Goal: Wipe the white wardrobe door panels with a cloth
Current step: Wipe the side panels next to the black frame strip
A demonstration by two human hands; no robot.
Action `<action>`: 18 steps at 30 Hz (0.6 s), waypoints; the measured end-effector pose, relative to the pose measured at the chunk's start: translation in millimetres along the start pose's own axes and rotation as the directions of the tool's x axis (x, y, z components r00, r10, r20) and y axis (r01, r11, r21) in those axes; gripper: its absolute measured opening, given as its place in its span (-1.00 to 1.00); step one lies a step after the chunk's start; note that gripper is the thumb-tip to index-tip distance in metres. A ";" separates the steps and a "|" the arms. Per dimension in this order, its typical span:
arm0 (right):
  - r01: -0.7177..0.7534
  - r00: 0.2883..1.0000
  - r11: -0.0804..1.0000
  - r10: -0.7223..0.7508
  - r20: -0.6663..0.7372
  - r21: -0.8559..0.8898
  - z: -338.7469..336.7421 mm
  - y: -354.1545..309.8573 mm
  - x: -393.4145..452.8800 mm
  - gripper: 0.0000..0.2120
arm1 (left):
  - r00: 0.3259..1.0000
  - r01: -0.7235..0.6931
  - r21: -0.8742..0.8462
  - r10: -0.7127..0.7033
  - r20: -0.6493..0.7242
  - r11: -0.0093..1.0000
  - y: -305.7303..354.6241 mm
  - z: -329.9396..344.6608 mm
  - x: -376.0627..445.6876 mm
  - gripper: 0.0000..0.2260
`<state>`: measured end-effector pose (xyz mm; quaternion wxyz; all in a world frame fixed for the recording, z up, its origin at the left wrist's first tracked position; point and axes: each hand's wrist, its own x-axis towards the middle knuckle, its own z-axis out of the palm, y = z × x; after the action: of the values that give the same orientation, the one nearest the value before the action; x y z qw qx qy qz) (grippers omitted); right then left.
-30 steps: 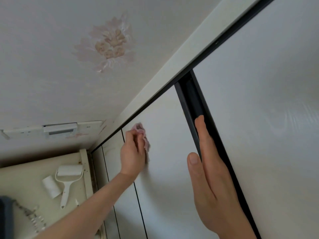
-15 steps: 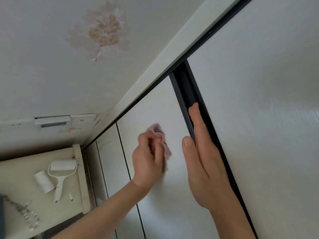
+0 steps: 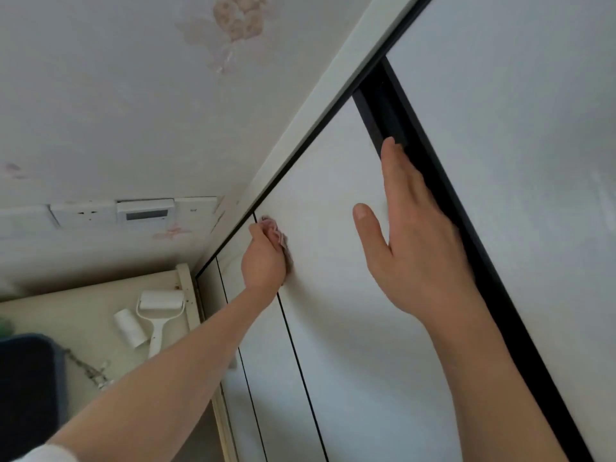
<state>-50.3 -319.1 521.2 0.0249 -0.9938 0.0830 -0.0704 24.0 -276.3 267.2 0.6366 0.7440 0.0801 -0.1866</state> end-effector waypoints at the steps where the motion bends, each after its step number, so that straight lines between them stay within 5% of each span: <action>1: 0.005 1.000 0.996 -0.006 -0.007 -0.092 -0.6 -1.4 2.0 -0.32 | 0.999 -0.038 0.008 0.038 0.025 0.999 1.2 -3.0 -1.0 -0.87; 3: -0.014 1.000 0.984 0.016 0.010 -0.180 2.5 -4.1 0.5 -0.30 | 0.958 -0.276 0.054 0.271 0.092 0.960 -0.2 -14.4 -18.9 -0.92; 6: -0.037 0.999 0.913 0.024 -0.035 -0.407 7.4 -4.5 -0.6 -0.38 | 0.678 -0.705 -0.044 0.691 0.251 0.708 -2.9 -20.1 -66.4 -0.94; 8: -0.089 0.975 0.873 -0.021 -0.219 -0.480 27.9 -8.8 -5.0 -0.47 | 0.577 -0.790 -0.056 0.772 0.266 0.610 -12.4 -15.1 -69.4 -0.94; 11: -0.091 0.901 0.911 -0.096 -0.422 -0.402 110.1 -14.5 -41.9 -0.48 | 0.763 -0.637 -0.029 0.636 0.114 0.770 -24.1 -8.1 -49.5 -0.94; 13: -0.053 0.893 0.920 -0.131 -0.430 -0.389 180.8 -7.9 -74.7 -0.50 | 0.840 -0.510 -0.226 0.537 0.077 0.830 -28.5 -6.7 -34.9 -0.75; 15: -0.081 0.877 0.907 -0.133 -0.462 -0.414 243.8 5.0 -100.6 -0.50 | 0.788 -0.591 -0.230 0.614 0.044 0.774 -39.7 -6.5 -20.8 -0.68; 18: -0.183 0.818 0.871 -0.121 -0.562 -0.456 302.2 16.0 -113.2 -0.52 | 0.681 -0.724 -0.176 0.731 -0.031 0.667 -59.5 -2.4 9.1 -0.83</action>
<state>-119.8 -304.4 206.1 -0.2527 -0.8972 0.1183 -0.3422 11.5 -264.5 209.5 0.7220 0.6516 -0.2205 0.0750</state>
